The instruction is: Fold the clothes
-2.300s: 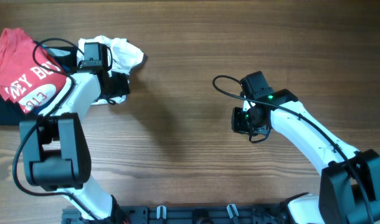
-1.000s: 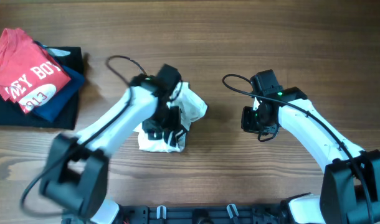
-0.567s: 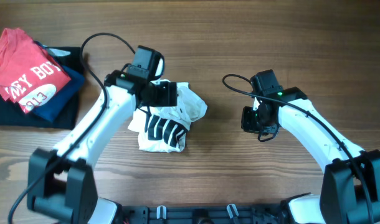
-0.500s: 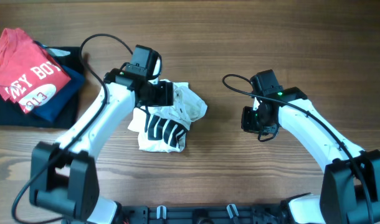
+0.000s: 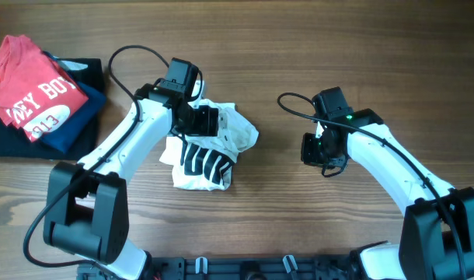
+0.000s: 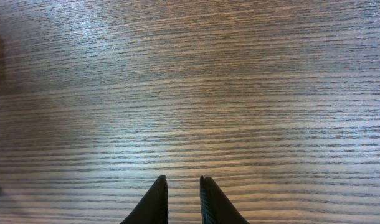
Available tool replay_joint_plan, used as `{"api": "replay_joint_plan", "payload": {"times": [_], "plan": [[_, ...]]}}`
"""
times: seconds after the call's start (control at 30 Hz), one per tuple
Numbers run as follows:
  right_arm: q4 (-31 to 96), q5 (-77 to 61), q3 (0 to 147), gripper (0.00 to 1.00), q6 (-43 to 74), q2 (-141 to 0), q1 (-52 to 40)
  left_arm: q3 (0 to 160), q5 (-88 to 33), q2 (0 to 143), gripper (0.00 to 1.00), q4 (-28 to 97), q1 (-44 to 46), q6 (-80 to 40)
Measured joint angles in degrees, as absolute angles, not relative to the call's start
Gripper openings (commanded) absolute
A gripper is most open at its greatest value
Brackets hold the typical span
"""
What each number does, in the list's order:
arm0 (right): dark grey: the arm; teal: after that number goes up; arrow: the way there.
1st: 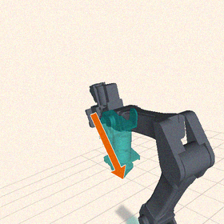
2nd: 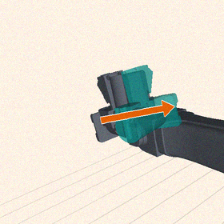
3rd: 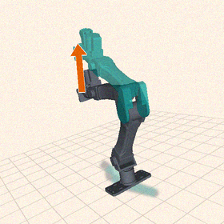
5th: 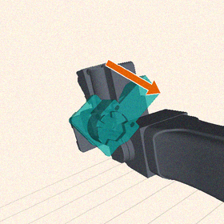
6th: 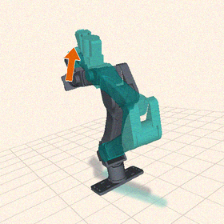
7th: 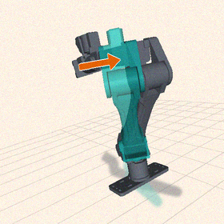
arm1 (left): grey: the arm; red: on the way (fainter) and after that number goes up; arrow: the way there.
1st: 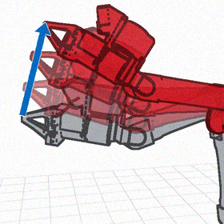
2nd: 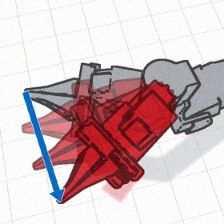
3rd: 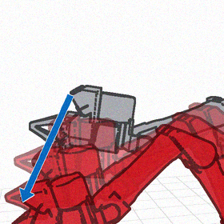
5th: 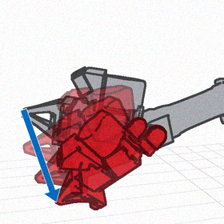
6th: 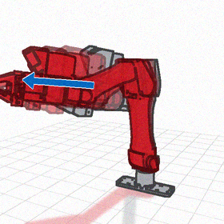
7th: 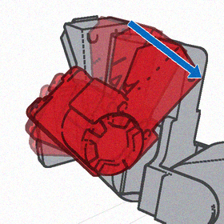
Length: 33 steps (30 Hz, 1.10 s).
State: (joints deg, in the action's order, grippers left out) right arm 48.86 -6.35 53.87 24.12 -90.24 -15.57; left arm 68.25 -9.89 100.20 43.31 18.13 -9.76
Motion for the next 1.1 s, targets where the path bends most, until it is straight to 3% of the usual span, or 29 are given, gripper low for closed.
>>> {"api": "replay_joint_plan", "payload": {"times": [0.13,0.17,0.27,0.37,0.43,0.67,0.87,0.93,1.0,1.07,1.1], "plan": [[48.84,-6.35,53.87,0.18,24.12,-90.24,-15.57,68.25,-9.02,100.51,0.73,42.24,18.39,-7.90],[48.88,-6.35,53.87,0.18,24.12,-90.24,-15.57,68.25,-8.84,100.95,0.66,41.58,18.39,-7.64],[49.04,-6.35,53.87,0.18,24.12,-90.24,-15.57,68.25,-8.56,103.59,0.28,40.05,18.37,-7.16],[49.30,-6.35,53.84,0.18,24.12,-90.24,-15.57,68.07,-8.43,104.44,0.14,38.37,18.37,-6.72],[49.52,-6.35,53.87,0.18,24.12,-90.21,-15.57,68.10,-8.40,103.88,0.11,37.71,18.37,-6.50],[49.25,-6.35,53.87,0.18,24.12,-90.21,-15.57,68.55,-7.84,95.68,0.17,35.90,14.87,-13.80],[37.04,-9.54,53.71,0.24,18.09,-90.24,-15.57,69.06,-4.75,95.29,0.23,39.42,9.19,-27.29],[32.01,-12.49,53.71,0.31,14.57,-90.21,-15.57,69.06,-3.40,95.92,0.26,39.44,9.15,-30.13],[28.56,-15.22,53.71,0.47,10.50,-90.21,-15.79,69.06,-3.29,96.60,0.41,39.40,9.15,-31.81],[27.49,-16.12,53.71,0.55,7.20,-90.21,-16.71,69.04,-4.21,96.88,0.63,38.22,9.26,-32.16],[26.70,-16.27,53.71,0.57,4.64,-90.21,-17.58,69.04,-5.37,96.88,0.67,36.80,9.26,-31.90]]}}
